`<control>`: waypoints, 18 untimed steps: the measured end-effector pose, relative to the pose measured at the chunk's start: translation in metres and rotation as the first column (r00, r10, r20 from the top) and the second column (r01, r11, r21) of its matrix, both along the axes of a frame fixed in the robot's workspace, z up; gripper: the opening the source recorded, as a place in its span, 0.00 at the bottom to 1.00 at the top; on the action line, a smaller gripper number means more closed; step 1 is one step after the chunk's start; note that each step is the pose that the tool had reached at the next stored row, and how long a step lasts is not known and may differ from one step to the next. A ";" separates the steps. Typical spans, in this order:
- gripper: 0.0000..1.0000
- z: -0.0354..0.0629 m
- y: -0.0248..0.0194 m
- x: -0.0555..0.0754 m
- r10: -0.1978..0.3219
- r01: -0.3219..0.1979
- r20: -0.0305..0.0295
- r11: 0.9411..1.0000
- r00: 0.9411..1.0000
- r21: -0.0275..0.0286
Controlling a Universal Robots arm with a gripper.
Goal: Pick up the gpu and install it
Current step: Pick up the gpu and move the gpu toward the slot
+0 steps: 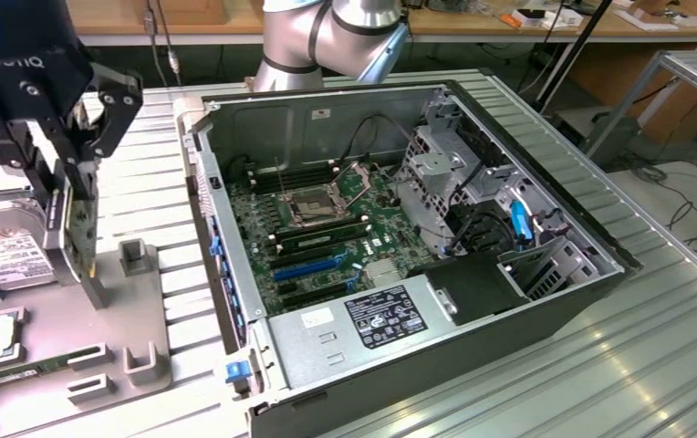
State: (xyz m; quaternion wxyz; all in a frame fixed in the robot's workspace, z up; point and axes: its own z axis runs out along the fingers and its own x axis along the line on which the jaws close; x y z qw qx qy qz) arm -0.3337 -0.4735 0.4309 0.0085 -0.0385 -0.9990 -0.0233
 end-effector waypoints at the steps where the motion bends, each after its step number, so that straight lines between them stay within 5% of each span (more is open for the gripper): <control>1: 0.27 0.0039 0.0000 0.000 0.000 0.000 0.000 1.000 1.000 0.000; 10: 0.27 0.0390 0.0000 0.000 0.000 0.000 0.000 1.000 1.000 0.000; 13: 0.27 0.0403 0.0000 0.000 0.000 0.000 0.000 1.000 1.000 0.000; 18: 0.27 0.0399 0.0000 0.019 0.000 0.000 0.000 1.000 1.000 0.000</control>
